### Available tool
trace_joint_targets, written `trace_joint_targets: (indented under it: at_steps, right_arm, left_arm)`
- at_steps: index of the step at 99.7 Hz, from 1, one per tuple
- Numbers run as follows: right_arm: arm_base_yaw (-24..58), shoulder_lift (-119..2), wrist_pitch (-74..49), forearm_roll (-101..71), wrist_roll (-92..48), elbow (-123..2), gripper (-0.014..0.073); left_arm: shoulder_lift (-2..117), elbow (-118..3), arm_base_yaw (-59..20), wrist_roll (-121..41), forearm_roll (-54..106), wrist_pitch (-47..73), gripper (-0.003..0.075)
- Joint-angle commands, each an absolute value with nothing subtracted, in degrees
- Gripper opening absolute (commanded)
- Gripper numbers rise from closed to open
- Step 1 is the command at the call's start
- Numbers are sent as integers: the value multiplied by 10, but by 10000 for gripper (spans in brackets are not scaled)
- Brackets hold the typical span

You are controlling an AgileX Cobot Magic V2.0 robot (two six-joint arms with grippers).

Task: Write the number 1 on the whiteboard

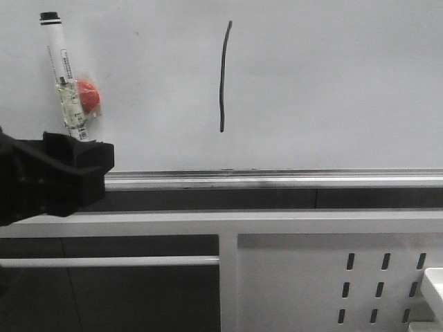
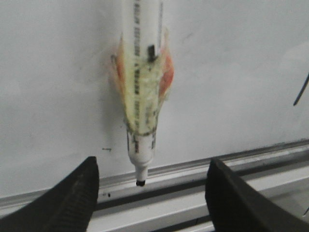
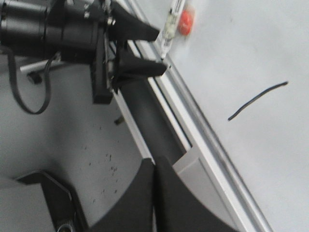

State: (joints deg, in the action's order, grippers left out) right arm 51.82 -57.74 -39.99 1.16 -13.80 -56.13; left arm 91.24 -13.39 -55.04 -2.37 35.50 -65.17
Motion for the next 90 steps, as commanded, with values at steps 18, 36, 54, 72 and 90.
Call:
trace_joint_targets:
  at_steps: [18,36,54,72,90]
  right_arm:
    - [516,-401,-161,30,-138,-413,-69]
    - [516,-249,-107,19,-131,-257,-69]
    - [516,-134,-105,18,-131,-160,-69]
    - [516,-72,-104,18,-131,-141,-69]
    - [516,-68,-106,18,-131,-141,-69]
  left_arm:
    - [833,-80,-567,-25,349,-780,234]
    - [801,-41,-567,-25,307,-780,-20]
    - [797,-21,-567,-25,246,-780,-20]
    - [797,-13,-567,-25,242,-776,-20]
    - [797,3,-567,-25,223,-771,-20]
